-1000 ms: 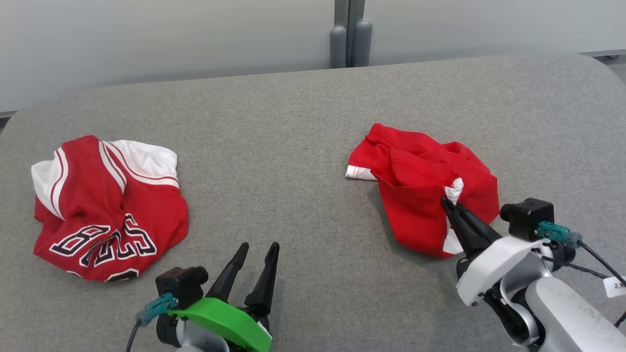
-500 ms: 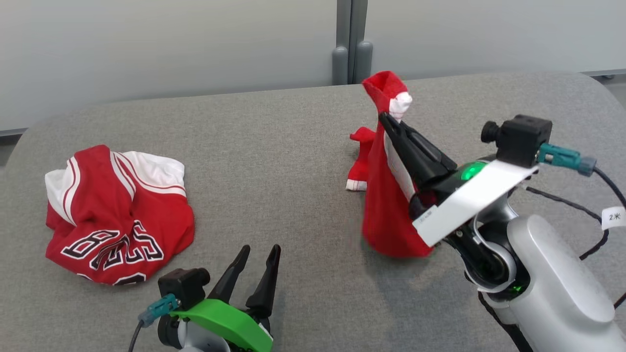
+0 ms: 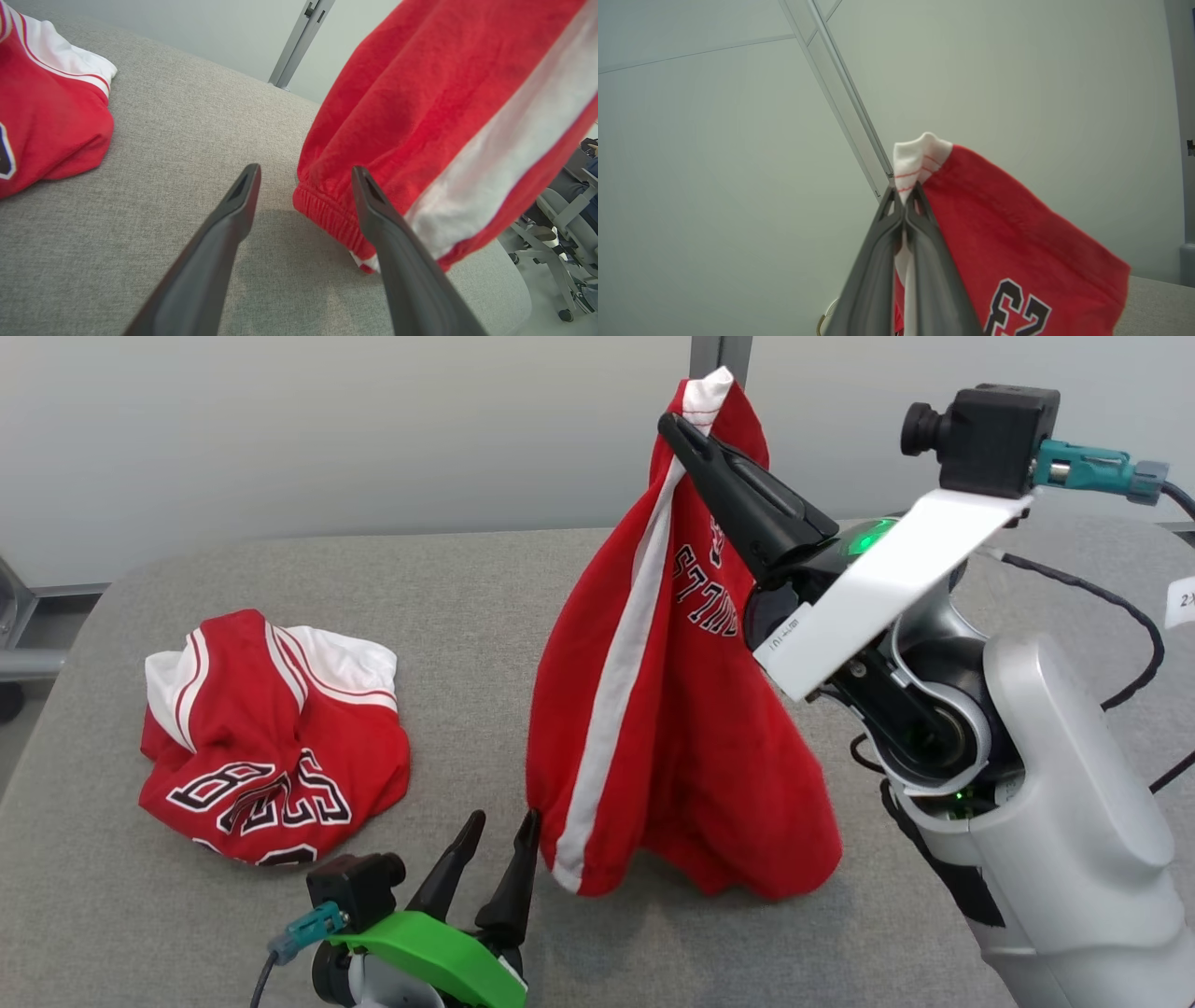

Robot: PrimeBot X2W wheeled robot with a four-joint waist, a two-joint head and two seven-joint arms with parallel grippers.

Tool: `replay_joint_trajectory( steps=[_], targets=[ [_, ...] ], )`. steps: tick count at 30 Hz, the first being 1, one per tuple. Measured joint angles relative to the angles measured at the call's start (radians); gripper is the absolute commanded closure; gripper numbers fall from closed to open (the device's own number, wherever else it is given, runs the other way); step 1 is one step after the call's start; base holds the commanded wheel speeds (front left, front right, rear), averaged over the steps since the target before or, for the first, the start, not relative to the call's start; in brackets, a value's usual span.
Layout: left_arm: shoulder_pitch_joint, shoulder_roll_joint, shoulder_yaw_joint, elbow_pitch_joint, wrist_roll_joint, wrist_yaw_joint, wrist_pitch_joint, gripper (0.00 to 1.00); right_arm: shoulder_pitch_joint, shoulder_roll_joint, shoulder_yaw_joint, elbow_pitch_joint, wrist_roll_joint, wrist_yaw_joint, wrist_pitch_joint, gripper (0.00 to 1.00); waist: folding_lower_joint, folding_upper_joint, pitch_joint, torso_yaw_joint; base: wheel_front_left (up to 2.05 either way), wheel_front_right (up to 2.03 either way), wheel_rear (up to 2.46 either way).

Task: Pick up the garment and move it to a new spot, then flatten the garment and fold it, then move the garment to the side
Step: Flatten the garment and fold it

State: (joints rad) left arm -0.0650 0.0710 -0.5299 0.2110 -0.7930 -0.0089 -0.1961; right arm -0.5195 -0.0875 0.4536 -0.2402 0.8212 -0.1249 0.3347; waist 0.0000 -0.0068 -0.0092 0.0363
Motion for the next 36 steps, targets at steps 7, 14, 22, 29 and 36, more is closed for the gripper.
replay_joint_trajectory(
  steps=[7, 14, 22, 29, 36],
  targets=[
    [0.000, -0.007, -0.020, 0.001, -0.002, -0.001, 0.000, 0.00, 0.005, -0.039, -0.106, 0.108, -0.032, -0.008, 0.028, 1.00, 0.0000, 0.0000, 0.002, 0.019, 0.00, 0.00, 0.00],
    [0.003, -0.012, -0.010, 0.003, -0.007, 0.000, -0.005, 0.00, 0.193, -0.102, -0.260, 0.195, -0.065, -0.008, 0.027, 1.00, 0.0000, 0.0000, 0.022, 0.026, 0.00, 0.00, 0.00],
    [0.004, -0.012, -0.063, 0.001, -0.039, -0.028, 0.056, 0.00, 0.384, -0.101, -0.417, 0.306, -0.100, -0.008, -0.001, 1.00, 0.0000, 0.0000, 0.042, -0.021, 0.00, 0.00, 0.00],
    [0.002, -0.017, -0.086, 0.006, -0.141, -0.051, 0.141, 0.00, 0.409, -0.017, -0.438, 0.317, -0.089, -0.008, -0.054, 1.00, 0.0000, 0.0000, 0.076, -0.074, 0.00, 0.00, 0.00],
    [-0.030, -0.018, -0.075, 0.043, -0.156, -0.046, 0.171, 0.00, 0.408, 0.031, -0.383, 0.304, -0.072, -0.008, -0.095, 1.00, 0.0000, 0.0000, 0.120, -0.123, 0.00, 0.00, 0.00]
  ],
)
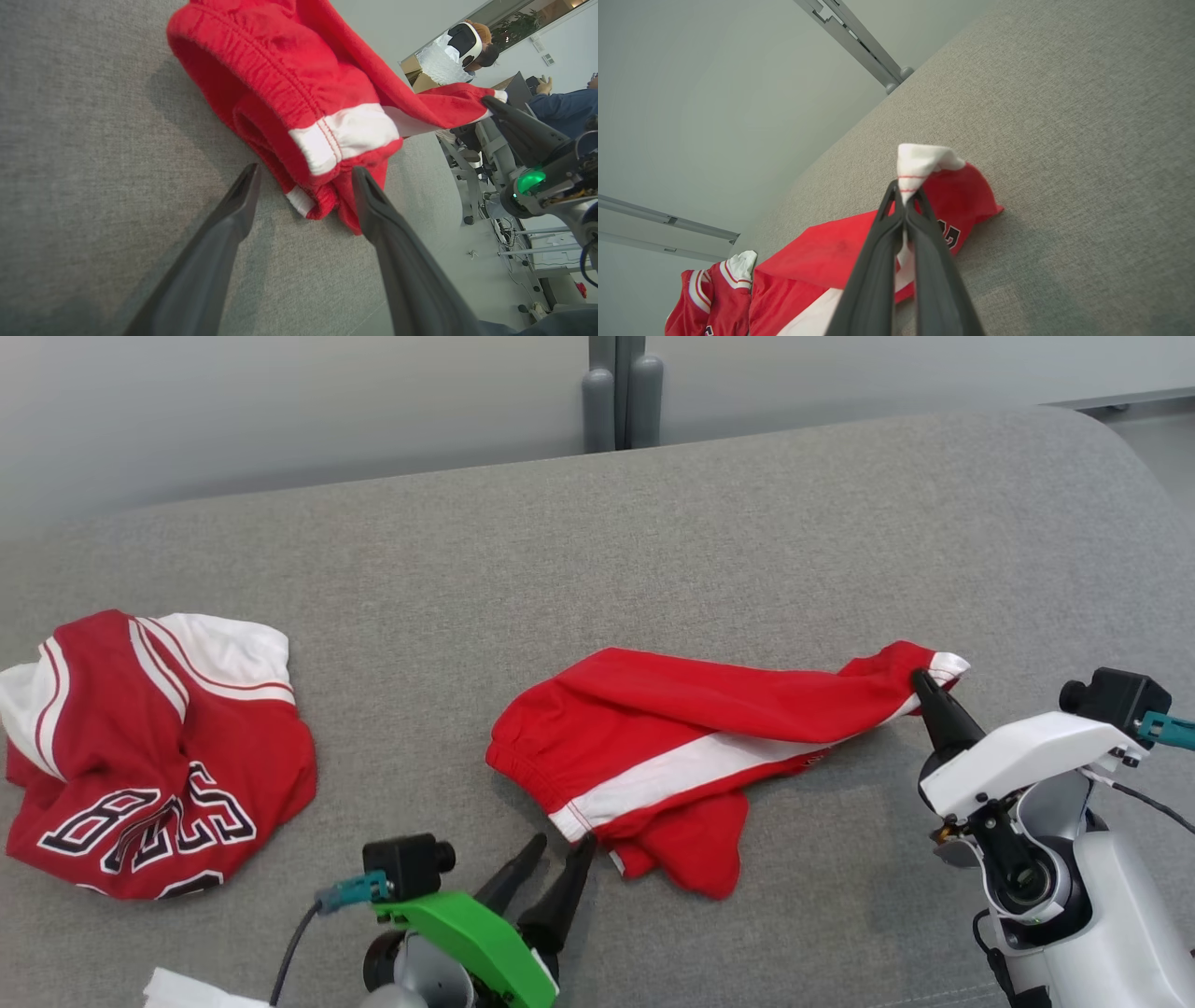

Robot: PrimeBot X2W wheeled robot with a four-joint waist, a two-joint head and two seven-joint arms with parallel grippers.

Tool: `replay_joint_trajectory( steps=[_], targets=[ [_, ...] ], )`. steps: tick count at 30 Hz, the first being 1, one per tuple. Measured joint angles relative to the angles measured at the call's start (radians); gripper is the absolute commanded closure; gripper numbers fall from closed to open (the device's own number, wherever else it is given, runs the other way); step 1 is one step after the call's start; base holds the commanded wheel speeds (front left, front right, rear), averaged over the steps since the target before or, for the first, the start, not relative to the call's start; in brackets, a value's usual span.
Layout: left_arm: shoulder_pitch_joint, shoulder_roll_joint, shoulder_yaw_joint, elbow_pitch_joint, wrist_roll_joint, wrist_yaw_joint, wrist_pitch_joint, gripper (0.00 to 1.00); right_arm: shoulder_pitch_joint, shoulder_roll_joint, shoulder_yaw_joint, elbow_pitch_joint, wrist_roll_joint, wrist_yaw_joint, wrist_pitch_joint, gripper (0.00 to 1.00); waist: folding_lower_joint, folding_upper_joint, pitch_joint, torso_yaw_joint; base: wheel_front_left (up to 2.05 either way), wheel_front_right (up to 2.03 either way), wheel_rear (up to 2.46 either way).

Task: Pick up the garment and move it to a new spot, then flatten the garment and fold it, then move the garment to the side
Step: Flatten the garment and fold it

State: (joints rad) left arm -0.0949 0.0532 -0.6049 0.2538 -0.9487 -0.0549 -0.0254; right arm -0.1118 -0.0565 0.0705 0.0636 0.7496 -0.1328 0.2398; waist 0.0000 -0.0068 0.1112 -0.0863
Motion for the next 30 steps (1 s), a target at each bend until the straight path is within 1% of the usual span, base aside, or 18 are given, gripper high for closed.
replay_joint_trajectory(
  steps=[5, 11, 15, 23, 27, 30],
  targets=[
    [-0.084, -0.001, 0.023, 0.004, 0.000, 0.012, 0.006, 0.00, 0.000, -0.002, 0.005, 0.003, 0.000, 0.000, -0.038, 1.00, 0.0000, 0.0000, 0.034, -0.026, 0.00, 0.00, 0.00],
    [-0.102, -0.002, -0.001, 0.039, 0.000, 0.013, 0.025, 0.00, 0.000, -0.004, 0.013, 0.020, -0.001, 0.000, -0.065, 1.00, 0.0000, 0.0000, 0.057, -0.037, 0.00, 0.00, 0.00],
    [-0.103, -0.003, -0.012, 0.056, 0.000, 0.013, 0.034, 0.00, 0.000, -0.004, 0.013, 0.033, -0.001, 0.000, -0.091, 1.00, 0.0000, 0.0000, 0.057, -0.032, 0.00, 0.00, 0.00],
    [-0.103, -0.003, -0.021, 0.048, -0.001, 0.011, 0.042, 0.00, 0.004, -0.004, 0.007, 0.063, -0.004, 0.000, -0.118, 1.00, 0.0000, 0.0000, 0.047, -0.008, 0.00, 0.00, 0.00],
    [-0.103, -0.003, -0.039, 0.034, -0.032, 0.002, 0.052, 0.00, 0.009, -0.004, 0.011, 0.076, -0.013, 0.001, -0.126, 1.00, 0.0000, 0.0000, 0.041, 0.006, 0.00, 0.00, 0.00],
    [-0.103, -0.003, -0.046, 0.029, -0.033, 0.001, 0.052, 0.00, 0.010, -0.003, 0.029, 0.085, -0.016, 0.005, -0.127, 1.00, 0.0000, 0.0000, 0.036, 0.010, 0.00, 0.00, 0.00]
  ],
)
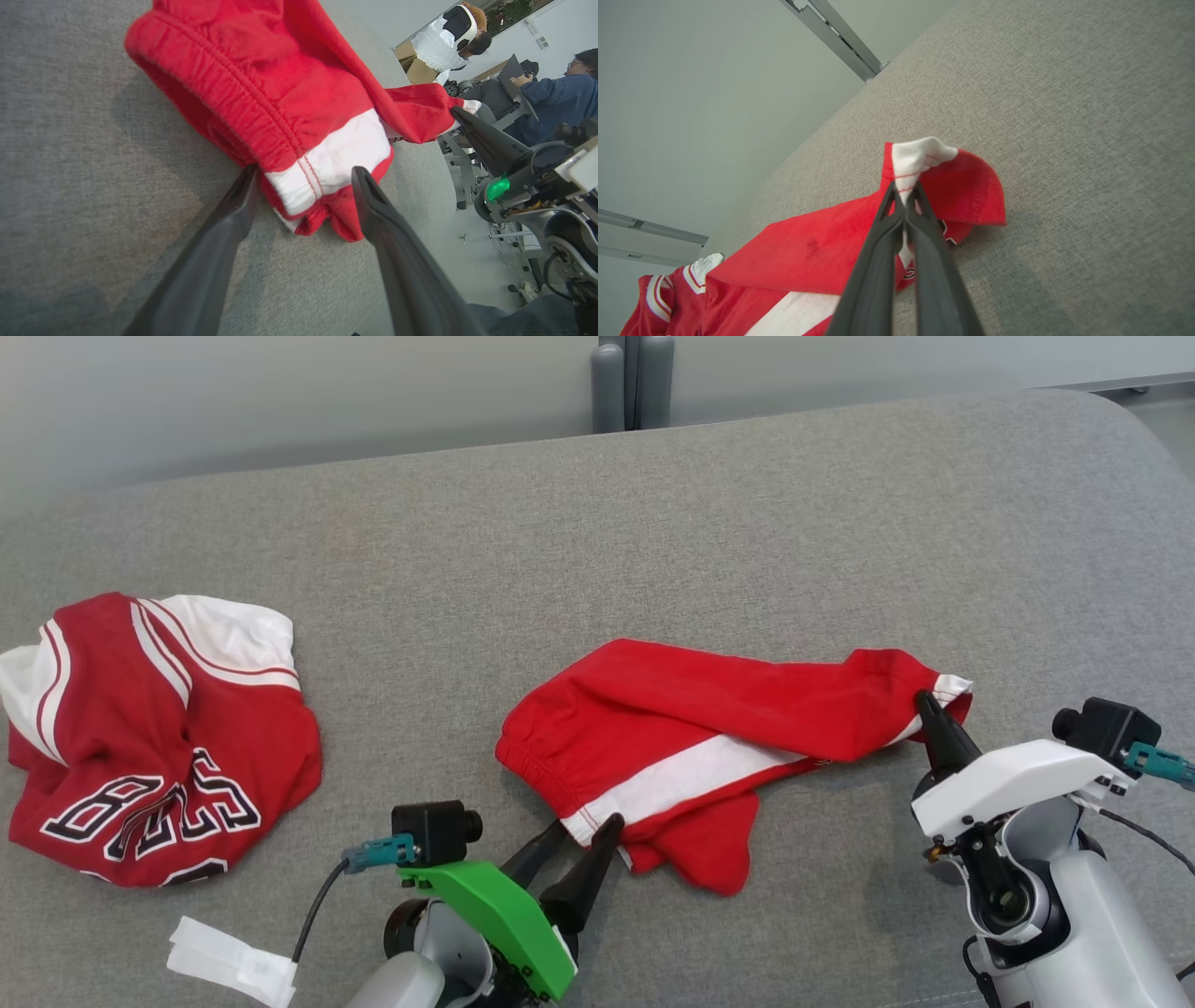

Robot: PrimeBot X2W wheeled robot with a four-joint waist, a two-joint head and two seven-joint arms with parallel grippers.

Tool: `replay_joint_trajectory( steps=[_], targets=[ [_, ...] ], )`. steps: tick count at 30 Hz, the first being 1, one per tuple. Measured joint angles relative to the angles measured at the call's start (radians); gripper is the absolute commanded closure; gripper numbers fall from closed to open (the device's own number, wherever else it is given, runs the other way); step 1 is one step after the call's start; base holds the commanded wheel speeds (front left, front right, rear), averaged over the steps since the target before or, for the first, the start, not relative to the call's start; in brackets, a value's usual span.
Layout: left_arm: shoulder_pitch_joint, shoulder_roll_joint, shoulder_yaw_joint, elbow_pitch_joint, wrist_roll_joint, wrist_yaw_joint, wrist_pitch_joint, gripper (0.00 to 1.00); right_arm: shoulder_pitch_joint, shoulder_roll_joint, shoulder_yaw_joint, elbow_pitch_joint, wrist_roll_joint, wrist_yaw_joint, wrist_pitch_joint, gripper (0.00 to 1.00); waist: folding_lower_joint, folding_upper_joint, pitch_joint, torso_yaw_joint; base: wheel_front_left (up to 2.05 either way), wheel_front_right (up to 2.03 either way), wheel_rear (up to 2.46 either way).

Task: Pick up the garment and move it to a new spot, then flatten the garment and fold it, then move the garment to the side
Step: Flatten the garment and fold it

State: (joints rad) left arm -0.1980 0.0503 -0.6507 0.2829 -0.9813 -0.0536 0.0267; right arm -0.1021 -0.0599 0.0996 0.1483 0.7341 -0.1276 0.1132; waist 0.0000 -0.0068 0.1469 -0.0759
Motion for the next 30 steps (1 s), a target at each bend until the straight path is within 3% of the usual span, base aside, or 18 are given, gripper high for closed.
replay_joint_trajectory(
  steps=[2, 3, 5, 6, 9, 11, 14, 15, 17, 19, 20, 21, 25, 30],
  targets=[
    [0.000, 0.000, -0.004, -0.003, 0.000, 0.000, 0.000, 0.00, 0.000, 0.000, 0.003, 0.005, -0.001, 0.004, -0.007, 1.00, 0.0000, 0.0000, -0.002, 0.001, 0.00, 0.00, 0.00],
    [0.000, 0.000, -0.006, -0.003, 0.000, -0.001, 0.000, 0.06, 0.000, 0.000, 0.004, 0.010, -0.005, 0.005, -0.009, 1.00, 0.0000, 0.0000, -0.004, 0.001, 0.00, 0.00, 0.00],
    [0.000, 0.000, -0.014, -0.006, 0.000, -0.001, 0.000, 0.32, 0.000, 0.000, 0.007, 0.014, -0.005, 0.006, -0.009, 1.00, 0.0000, 0.0000, -0.006, 0.002, 0.00, 0.00, 0.00],
    [-0.001, 0.000, -0.017, -0.007, 0.000, -0.001, 0.000, 0.50, 0.000, 0.000, 0.008, 0.016, -0.005, 0.006, -0.009, 1.00, 0.0000, 0.0000, -0.007, 0.001, 0.00, 0.00, 0.00],
    [-0.001, 0.000, -0.021, -0.007, 0.000, -0.004, -0.002, 0.69, 0.000, 0.000, 0.017, 0.025, -0.007, 0.013, -0.013, 1.00, 0.0000, 0.0000, -0.008, -0.002, 0.00, 0.00, 0.00],
    [-0.001, 0.000, -0.021, -0.007, 0.000, -0.004, -0.003, 1.00, 0.000, 0.001, 0.026, 0.032, -0.007, 0.016, -0.013, 1.00, 0.0000, 0.0000, -0.010, -0.008, 0.00, 0.00, 0.00],
    [-0.002, 0.000, -0.019, -0.010, -0.001, -0.003, -0.012, 1.00, 0.000, 0.000, 0.028, 0.039, -0.007, 0.016, -0.017, 0.98, 0.0000, 0.0000, -0.012, -0.017, 0.00, 0.00, 0.00],
    [-0.002, 0.000, -0.019, -0.012, -0.001, -0.003, -0.012, 1.00, 0.000, 0.001, 0.026, 0.042, -0.007, 0.015, -0.019, 0.94, 0.0000, 0.0000, -0.012, -0.020, 0.00, 0.00, 0.00],
    [-0.002, 0.000, -0.018, -0.016, -0.001, -0.003, -0.014, 1.00, 0.000, 0.001, 0.015, 0.048, -0.007, 0.015, -0.033, 0.74, 0.0000, 0.0000, -0.012, -0.027, 0.00, 0.00, 0.00],
    [-0.002, 0.000, -0.018, -0.018, -0.001, -0.003, -0.017, 1.00, 0.000, 0.001, 0.006, 0.052, -0.007, 0.015, -0.040, 0.44, 0.0000, 0.0000, -0.012, -0.031, 0.00, 0.00, 0.00],
    [-0.002, 0.000, -0.018, -0.021, -0.001, -0.003, -0.018, 1.00, 0.000, 0.001, -0.004, 0.055, -0.007, 0.014, -0.049, 0.15, 0.0000, 0.0000, -0.012, -0.034, 0.00, 0.00, 0.00],
    [-0.002, 0.000, -0.018, -0.025, -0.001, -0.003, -0.018, 1.00, 0.000, 0.002, -0.016, 0.059, -0.006, 0.014, -0.058, 0.00, 0.0000, 0.0000, -0.012, -0.037, 0.00, 0.00, 0.00],
    [-0.003, 0.002, -0.021, -0.060, -0.008, -0.004, 0.005, 1.00, -0.001, 0.002, -0.089, 0.076, -0.003, 0.012, -0.101, 0.00, 0.0000, 0.0000, -0.009, -0.051, 0.00, 0.00, 0.00],
    [-0.003, 0.025, -0.032, -0.119, -0.045, -0.017, 0.056, 1.00, -0.001, -0.015, -0.098, 0.086, -0.007, 0.012, -0.116, 0.00, 0.0000, 0.0000, 0.002, -0.057, 0.00, 0.00, 0.00]
  ],
)
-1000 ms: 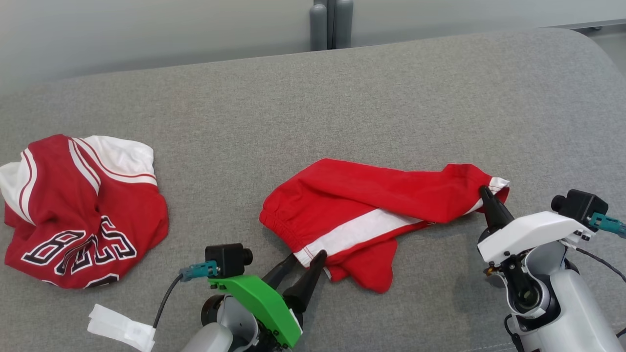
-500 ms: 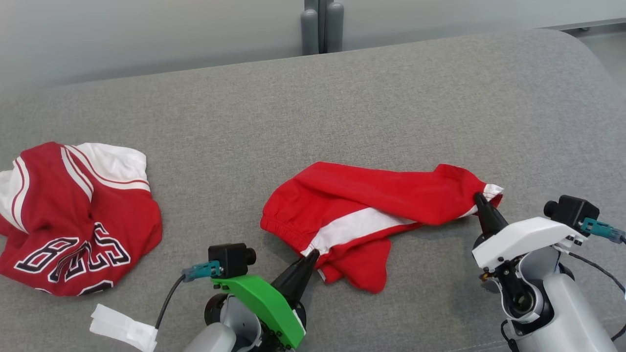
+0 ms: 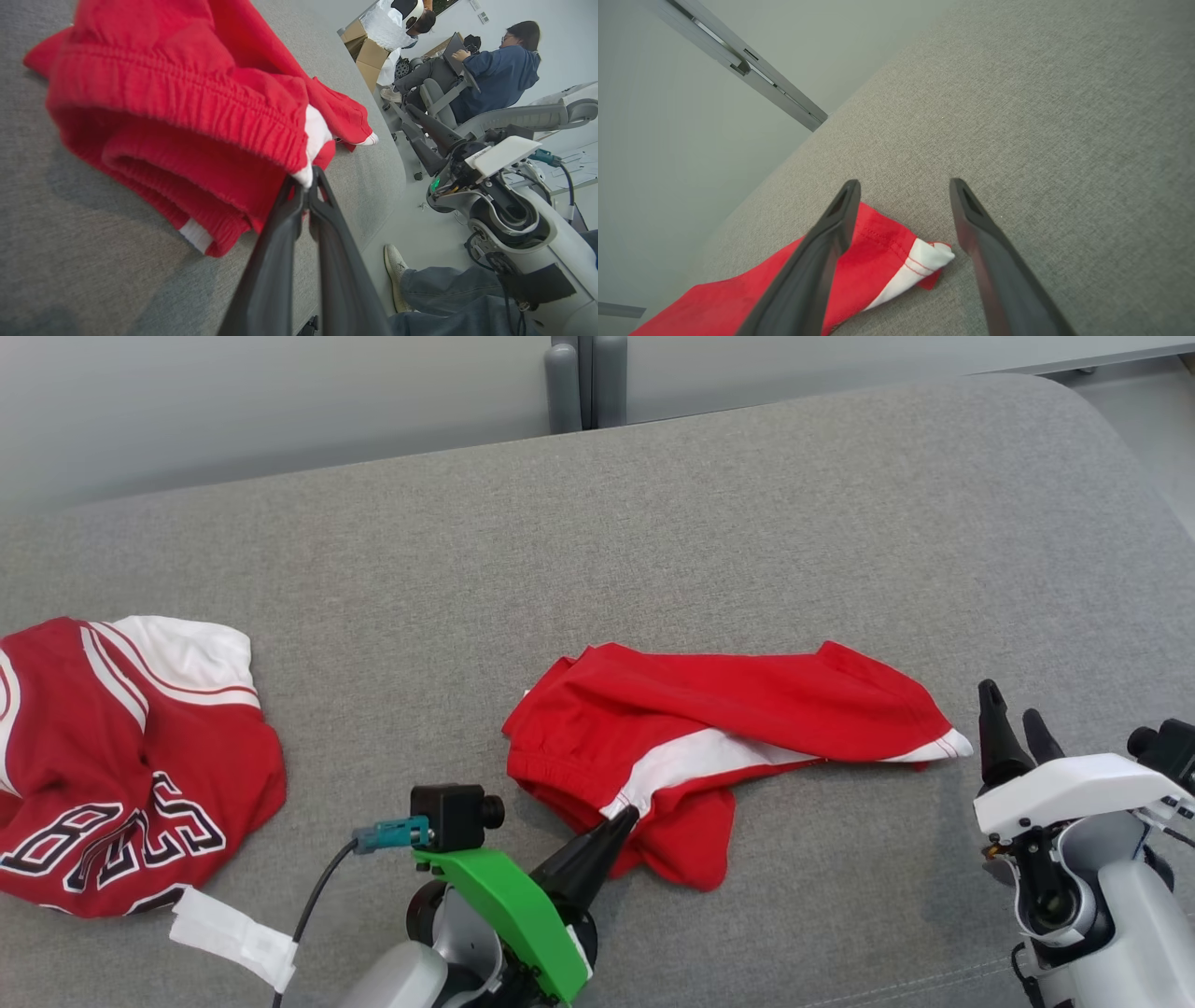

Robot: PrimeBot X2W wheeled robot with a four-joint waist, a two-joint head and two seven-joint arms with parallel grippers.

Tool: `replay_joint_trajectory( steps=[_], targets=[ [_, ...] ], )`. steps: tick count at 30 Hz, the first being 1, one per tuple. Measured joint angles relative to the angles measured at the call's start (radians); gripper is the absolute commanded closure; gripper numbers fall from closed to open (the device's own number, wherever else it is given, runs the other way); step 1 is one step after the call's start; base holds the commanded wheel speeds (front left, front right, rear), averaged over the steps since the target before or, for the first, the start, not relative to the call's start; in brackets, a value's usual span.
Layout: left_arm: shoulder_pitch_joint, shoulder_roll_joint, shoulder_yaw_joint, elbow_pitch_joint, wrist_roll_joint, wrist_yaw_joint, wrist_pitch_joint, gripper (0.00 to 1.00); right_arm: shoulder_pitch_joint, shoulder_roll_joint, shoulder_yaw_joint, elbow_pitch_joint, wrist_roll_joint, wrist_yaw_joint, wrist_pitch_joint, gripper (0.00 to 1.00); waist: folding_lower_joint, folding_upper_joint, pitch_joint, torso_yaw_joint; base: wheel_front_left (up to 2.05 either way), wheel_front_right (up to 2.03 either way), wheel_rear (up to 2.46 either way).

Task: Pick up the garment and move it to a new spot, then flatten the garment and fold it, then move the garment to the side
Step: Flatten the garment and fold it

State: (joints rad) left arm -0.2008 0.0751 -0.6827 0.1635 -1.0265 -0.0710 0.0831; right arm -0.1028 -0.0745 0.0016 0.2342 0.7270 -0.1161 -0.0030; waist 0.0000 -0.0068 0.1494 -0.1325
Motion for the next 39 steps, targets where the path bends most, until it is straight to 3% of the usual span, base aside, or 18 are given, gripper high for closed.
replay_joint_trajectory(
  steps=[4, 9, 14, 24, 33, 35, 36, 38, 39],
  targets=[
    [0.000, 0.037, -0.010, -0.061, -0.020, -0.009, 0.055, 1.00, 0.000, -0.096, 0.063, -0.006, -0.089, 0.037, -0.004, 0.00, 0.0000, 0.0000, 0.008, 0.001, 0.00, 0.00, 0.00],
    [0.000, 0.091, -0.014, -0.139, -0.028, -0.010, 0.104, 1.00, 0.001, -0.267, 0.190, -0.024, -0.262, 0.145, -0.005, 0.00, 0.0000, 0.0000, 0.014, 0.009, 0.00, 0.00, 0.00],
    [0.000, 0.133, 0.037, -0.184, -0.032, 0.001, 0.110, 1.00, 0.016, -0.341, 0.263, -0.043, -0.316, 0.234, -0.002, 0.00, 0.0000, 0.0000, 0.014, 0.021, 0.00, 0.00, 0.00],
    [0.023, 0.147, 0.072, -0.245, -0.077, 0.036, 0.111, 1.00, 0.092, -0.444, 0.378, -0.069, -0.347, 0.241, 0.052, 0.00, 0.0000, 0.0000, 0.012, 0.019, 0.00, 0.00, 0.00],
    [0.042, 0.160, 0.073, -0.293, -0.079, 0.056, 0.129, 1.00, 0.114, -0.442, 0.444, -0.098, -0.307, 0.241, 0.056, 0.00, 0.0000, 0.0000, 0.015, 0.017, 0.00, 0.00, 0.00],
    [0.043, 0.161, 0.073, -0.309, -0.079, 0.064, 0.129, 1.00, 0.111, -0.437, 0.455, -0.104, -0.293, 0.241, 0.055, 0.15, 0.0000, 0.0000, 0.018, 0.017, 0.00, 0.00, 0.00],
    [0.043, 0.161, 0.072, -0.314, -0.079, 0.067, 0.135, 1.00, 0.111, -0.437, 0.464, -0.107, -0.291, 0.241, 0.055, 0.17, 0.0000, 0.0000, 0.020, 0.018, 0.00, 0.00, 0.00],
    [0.043, 0.161, 0.068, -0.320, -0.079, 0.071, 0.145, 1.00, 0.111, -0.438, 0.472, -0.105, -0.288, 0.241, 0.050, 0.11, 0.0000, 0.0000, 0.025, 0.021, 0.00, 0.00, 0.00],
    [0.043, 0.161, 0.067, -0.326, -0.079, 0.072, 0.148, 1.00, 0.111, -0.442, 0.472, -0.104, -0.287, 0.241, 0.048, 0.14, 0.0000, 0.0000, 0.027, 0.023, 0.00, 0.00, 0.00]
  ],
)
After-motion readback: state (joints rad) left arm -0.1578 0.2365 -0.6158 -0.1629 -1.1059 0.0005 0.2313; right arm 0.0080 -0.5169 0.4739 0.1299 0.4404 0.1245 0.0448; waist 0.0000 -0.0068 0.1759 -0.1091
